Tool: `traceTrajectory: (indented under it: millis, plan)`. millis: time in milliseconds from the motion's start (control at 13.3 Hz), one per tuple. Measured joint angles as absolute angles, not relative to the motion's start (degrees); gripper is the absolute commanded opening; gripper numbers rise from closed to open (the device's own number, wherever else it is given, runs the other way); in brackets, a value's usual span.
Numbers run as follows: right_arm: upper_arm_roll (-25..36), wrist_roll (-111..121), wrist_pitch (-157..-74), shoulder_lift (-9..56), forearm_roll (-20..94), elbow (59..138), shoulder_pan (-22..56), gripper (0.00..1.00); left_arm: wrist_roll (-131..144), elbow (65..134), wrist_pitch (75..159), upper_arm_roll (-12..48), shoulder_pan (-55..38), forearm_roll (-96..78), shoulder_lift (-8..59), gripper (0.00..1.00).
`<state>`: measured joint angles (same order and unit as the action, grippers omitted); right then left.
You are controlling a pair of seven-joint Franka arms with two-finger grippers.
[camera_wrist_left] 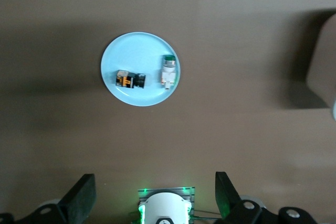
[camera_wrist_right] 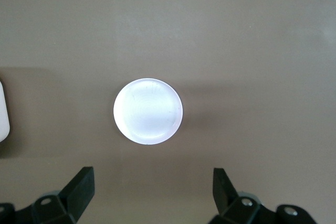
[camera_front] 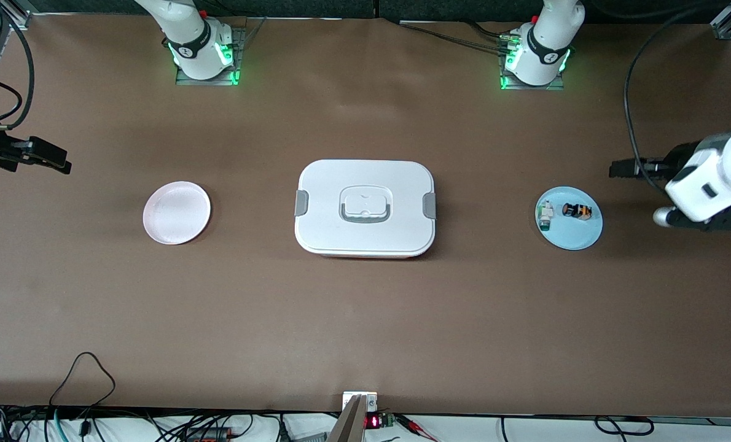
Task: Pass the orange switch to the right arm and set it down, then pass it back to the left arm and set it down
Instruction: 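Move the left gripper down to the orange switch on the blue plate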
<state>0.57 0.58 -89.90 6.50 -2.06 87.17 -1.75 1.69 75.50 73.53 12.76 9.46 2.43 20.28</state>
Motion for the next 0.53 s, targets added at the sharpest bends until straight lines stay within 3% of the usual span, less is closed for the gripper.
traceTrajectory:
  millis: [528]
  plan:
    - [0.60, 0.58, -89.87, 6.50, -2.06, 87.17, -1.77, 1.00, 0.35, 82.44, 79.61, 12.75, 11.92, 4.68, 21.52, 1.00]
